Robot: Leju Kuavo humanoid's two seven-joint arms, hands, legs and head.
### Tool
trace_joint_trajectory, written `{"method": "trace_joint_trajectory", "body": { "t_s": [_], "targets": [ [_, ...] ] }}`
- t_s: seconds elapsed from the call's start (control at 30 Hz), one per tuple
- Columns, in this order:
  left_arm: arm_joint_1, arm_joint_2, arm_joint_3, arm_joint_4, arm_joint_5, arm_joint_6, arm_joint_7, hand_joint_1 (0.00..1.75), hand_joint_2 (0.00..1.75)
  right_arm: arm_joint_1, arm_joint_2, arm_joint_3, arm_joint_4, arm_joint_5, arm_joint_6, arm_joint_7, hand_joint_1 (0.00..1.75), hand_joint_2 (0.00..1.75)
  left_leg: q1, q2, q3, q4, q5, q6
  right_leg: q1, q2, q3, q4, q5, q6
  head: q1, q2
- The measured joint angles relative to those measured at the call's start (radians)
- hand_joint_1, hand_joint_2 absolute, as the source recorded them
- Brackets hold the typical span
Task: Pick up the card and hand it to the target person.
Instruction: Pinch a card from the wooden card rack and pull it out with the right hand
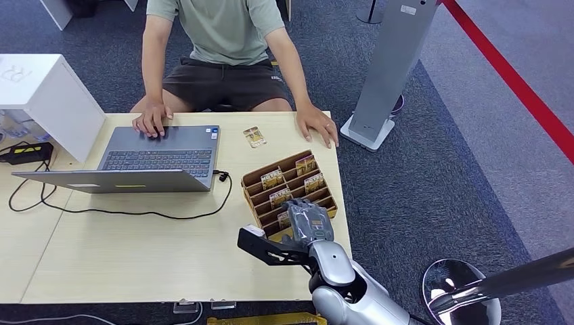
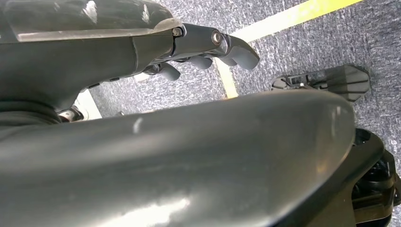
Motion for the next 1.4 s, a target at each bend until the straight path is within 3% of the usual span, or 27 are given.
{"method": "trace_joint_trajectory", "body": {
  "t_s": [0.93, 1.2, 1.4],
  "targets": [
    [-0.001, 0.000, -0.020, 0.000, -0.006, -0.008, 0.000, 0.00, 0.00, 0.006, 0.000, 0.001, 0.033, -0.028, 0.008, -0.001, 0.68, 1.75, 0.000, 0.000, 0.000, 0.000, 0.000, 0.000, 0.000, 0.000, 0.000, 0.000, 0.000, 0.000, -0.001, 0.000],
    [-0.001, 0.000, -0.021, 0.000, -0.006, -0.008, 0.001, 0.00, 0.00, 0.004, 0.000, 0.000, 0.034, -0.029, 0.005, 0.000, 1.22, 1.75, 0.000, 0.000, 0.000, 0.000, 0.000, 0.000, 0.000, 0.000, 0.000, 0.000, 0.000, 0.000, 0.000, 0.000],
    [-0.002, 0.000, -0.022, 0.000, -0.005, -0.008, 0.003, 0.00, 0.00, 0.004, 0.000, 0.000, 0.038, -0.033, 0.003, 0.000, 1.40, 1.75, 0.000, 0.000, 0.000, 0.000, 0.000, 0.000, 0.000, 0.000, 0.000, 0.000, 0.000, 0.000, 0.000, 0.000]
  ]
}}
